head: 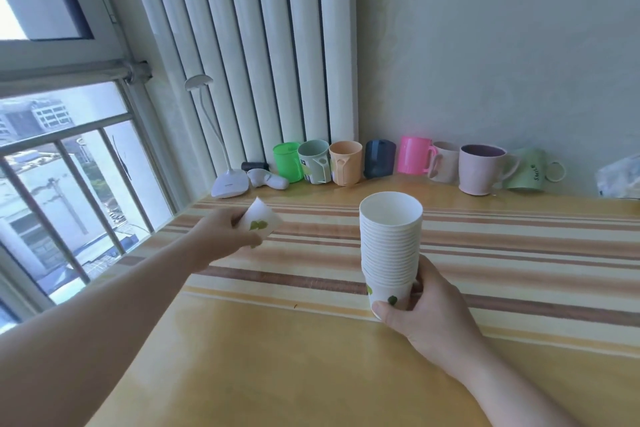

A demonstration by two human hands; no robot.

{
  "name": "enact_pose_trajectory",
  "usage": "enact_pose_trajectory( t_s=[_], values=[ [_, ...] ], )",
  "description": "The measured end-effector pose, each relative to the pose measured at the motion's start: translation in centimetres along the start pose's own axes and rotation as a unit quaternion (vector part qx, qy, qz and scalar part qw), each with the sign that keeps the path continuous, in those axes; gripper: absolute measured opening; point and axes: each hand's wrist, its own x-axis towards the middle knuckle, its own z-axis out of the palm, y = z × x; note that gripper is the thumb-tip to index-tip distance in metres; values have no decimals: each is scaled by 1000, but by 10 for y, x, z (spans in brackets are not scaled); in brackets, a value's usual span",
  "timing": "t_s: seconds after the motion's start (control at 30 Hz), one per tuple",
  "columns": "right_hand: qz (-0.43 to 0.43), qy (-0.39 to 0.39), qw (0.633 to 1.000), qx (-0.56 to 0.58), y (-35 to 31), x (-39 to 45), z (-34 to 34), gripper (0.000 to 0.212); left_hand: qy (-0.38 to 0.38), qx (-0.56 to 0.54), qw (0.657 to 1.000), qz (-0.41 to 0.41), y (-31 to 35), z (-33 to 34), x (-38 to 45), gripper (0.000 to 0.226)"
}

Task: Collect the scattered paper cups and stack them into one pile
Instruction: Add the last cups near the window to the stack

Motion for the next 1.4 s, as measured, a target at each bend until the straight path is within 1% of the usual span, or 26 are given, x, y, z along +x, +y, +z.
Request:
enact_pose_trajectory(
  t_s=[0.03,0.07,0.13,0.17,0.2,0.27,0.3,0.33,0.37,0.47,0.5,0.53,0.6,0.63,0.7,0.73,0.77,0.8,0.87,0.9,0.97,1.03,1.13,1.23,1.33,1.4],
  values=[
    [0,-3,1000,3,0,-1,-1,47,-5,-57,998,20,19,5,-9,46],
    [-1,-5,1000,5,-1,-1,-1,48,-6,-126,991,46,40,10,-17,51],
    [-5,-7,1000,8,0,-1,-2,50,-9,-260,958,119,85,19,-37,81],
    [-7,-9,1000,9,0,-1,-2,51,-14,-303,940,155,106,21,-48,91],
    [-8,-10,1000,10,0,-1,-3,52,-21,-332,924,188,128,23,-59,95],
    [-7,-13,1000,13,1,-2,-4,52,-42,-343,906,244,164,25,-80,94],
    [-4,-14,1000,15,1,-2,-4,53,-54,-330,905,263,178,26,-89,94],
    [-1,-14,1000,18,1,-2,-5,53,-63,-302,912,271,187,30,-97,93],
    [0,-14,1000,19,1,-3,-5,54,-67,-262,924,269,194,35,-102,90],
    [-2,-16,1000,21,0,-4,-6,55,-79,-131,961,228,193,53,-109,73],
    [-3,-17,1000,20,0,-4,-6,55,-82,-104,968,214,189,59,-109,69],
    [-5,-18,1000,20,0,-4,-6,56,-78,-100,971,201,185,62,-109,66],
    [-8,-17,1000,20,0,-4,-6,57,-53,-113,974,187,180,64,-109,71],
    [-9,-16,1000,20,1,-4,-6,58,-44,-111,974,191,175,65,-108,80],
    [-11,-13,1000,19,2,-3,-5,59,-56,-104,975,187,166,69,-107,100],
    [-12,-13,1000,20,3,-2,-5,59,-70,-103,976,181,160,72,-107,106],
    [-13,-12,1000,20,3,-2,-5,59,-87,-105,975,175,153,77,-108,105],
    [-13,-11,1000,21,3,-2,-4,58,-109,-115,973,166,146,83,-108,99],
    [-10,-8,1000,25,2,-2,-4,57,-156,-154,964,150,130,100,-108,79],
    [-10,-5,1000,23,1,-3,-5,55,-168,-168,960,145,123,110,-108,72],
    [-5,7,1000,17,0,-6,-8,53,-151,-180,963,134,116,131,-109,69],
    [8,27,999,13,-1,-8,-17,54,-137,-202,961,128,120,154,-110,72],
    [26,60,998,-1,-3,-6,-44,57,-117,-246,953,129,142,185,-111,73],
    [39,90,995,-12,-3,-2,-77,48,-96,-293,941,138,171,211,-111,71],
    [44,124,991,-29,6,1,-100,47,-96,-311,935,138,194,233,-112,60],
    [55,134,989,-42,16,0,-108,45,-102,-303,937,140,197,247,-105,64]
  ],
)
